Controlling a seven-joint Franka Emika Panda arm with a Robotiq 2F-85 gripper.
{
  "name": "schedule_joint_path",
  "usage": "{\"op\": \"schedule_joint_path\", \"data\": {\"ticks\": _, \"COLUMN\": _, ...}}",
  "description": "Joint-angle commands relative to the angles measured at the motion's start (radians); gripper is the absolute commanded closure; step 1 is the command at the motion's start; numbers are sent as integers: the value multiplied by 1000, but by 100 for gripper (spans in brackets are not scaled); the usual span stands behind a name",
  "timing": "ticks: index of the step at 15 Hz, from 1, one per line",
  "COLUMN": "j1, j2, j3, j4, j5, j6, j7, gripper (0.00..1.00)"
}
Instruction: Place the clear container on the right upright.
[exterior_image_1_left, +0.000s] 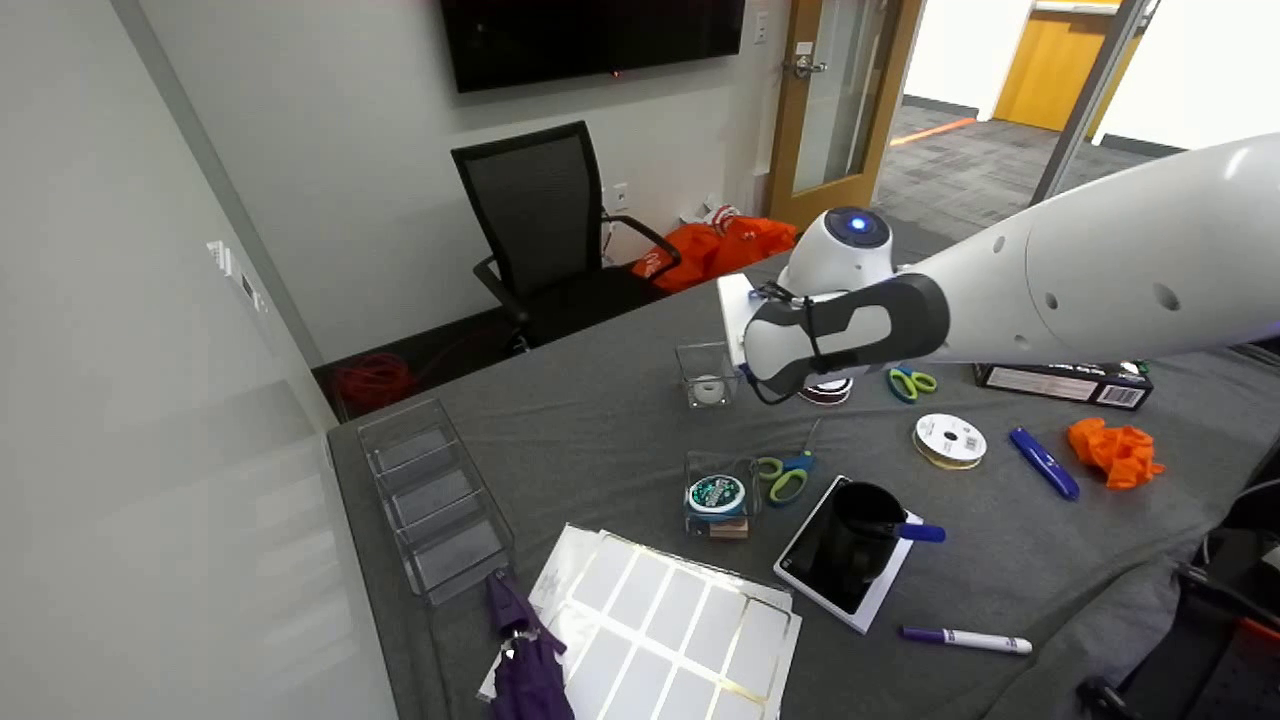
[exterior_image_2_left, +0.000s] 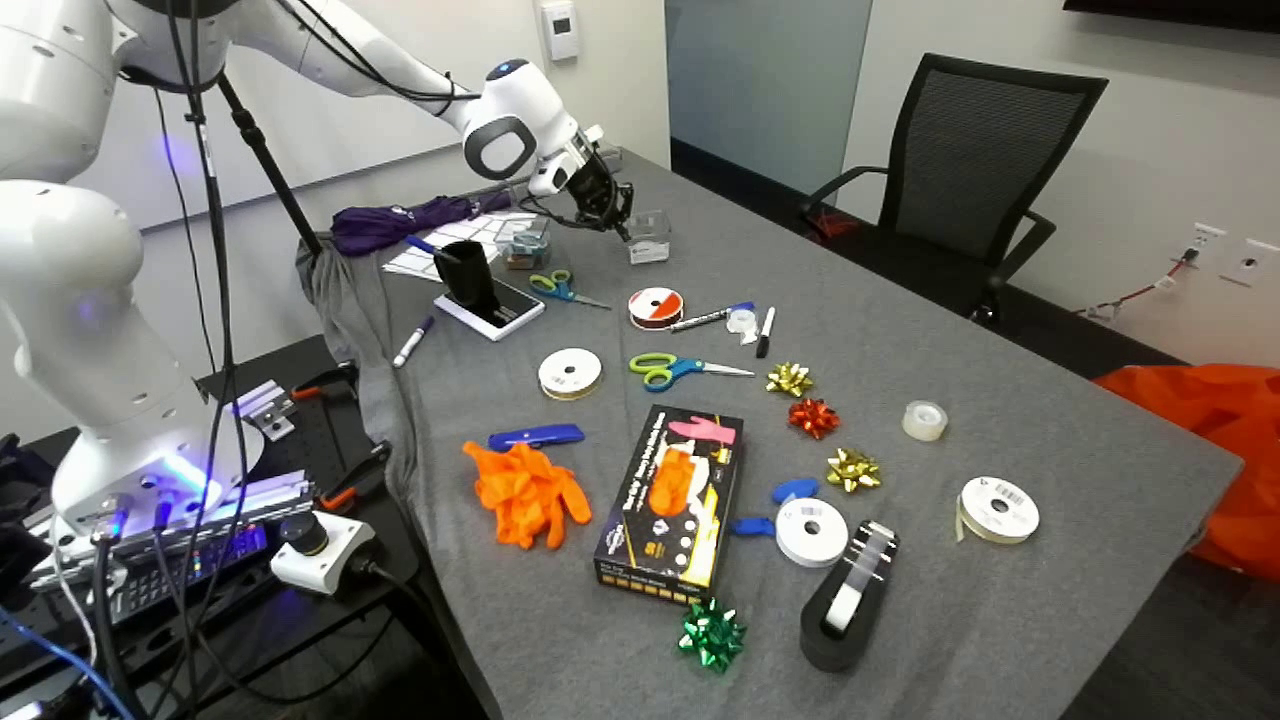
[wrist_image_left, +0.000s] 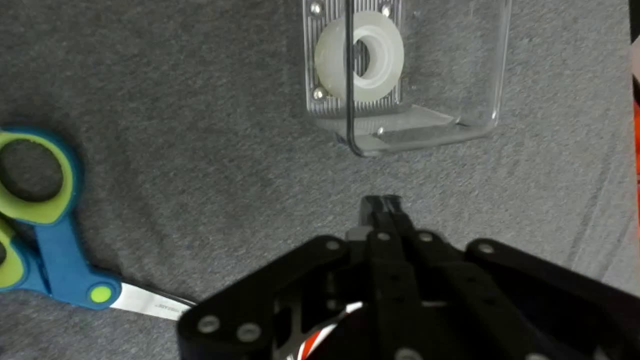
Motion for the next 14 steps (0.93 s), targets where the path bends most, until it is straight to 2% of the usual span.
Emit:
{"op": "schedule_joint_path", "data": {"ticks": 1, "j1": -33, "j2": -93, "j3": 47, "j4": -15, "j5": -240, "j6": -31, "j7": 119, "gripper": 100}}
{"op": "schedule_joint_path", "data": {"ticks": 7, "j1": -95, "j2": -322, "j3": 145, "j4": -103, "j5": -595, "j6": -73, "j7": 141, "gripper": 100}}
{"op": "schedule_joint_path", "data": {"ticks": 11, "j1": -179, "j2": -474, "j3": 231, "j4": -141, "j5": -776, "j6": -205, "j7": 145, "gripper": 100}}
{"op": "schedule_joint_path", "data": {"ticks": 14, "j1": -272, "j2": -568, "j3": 322, "j4": -163, "j5": -897, "j6": -302, "j7": 157, "gripper": 100}}
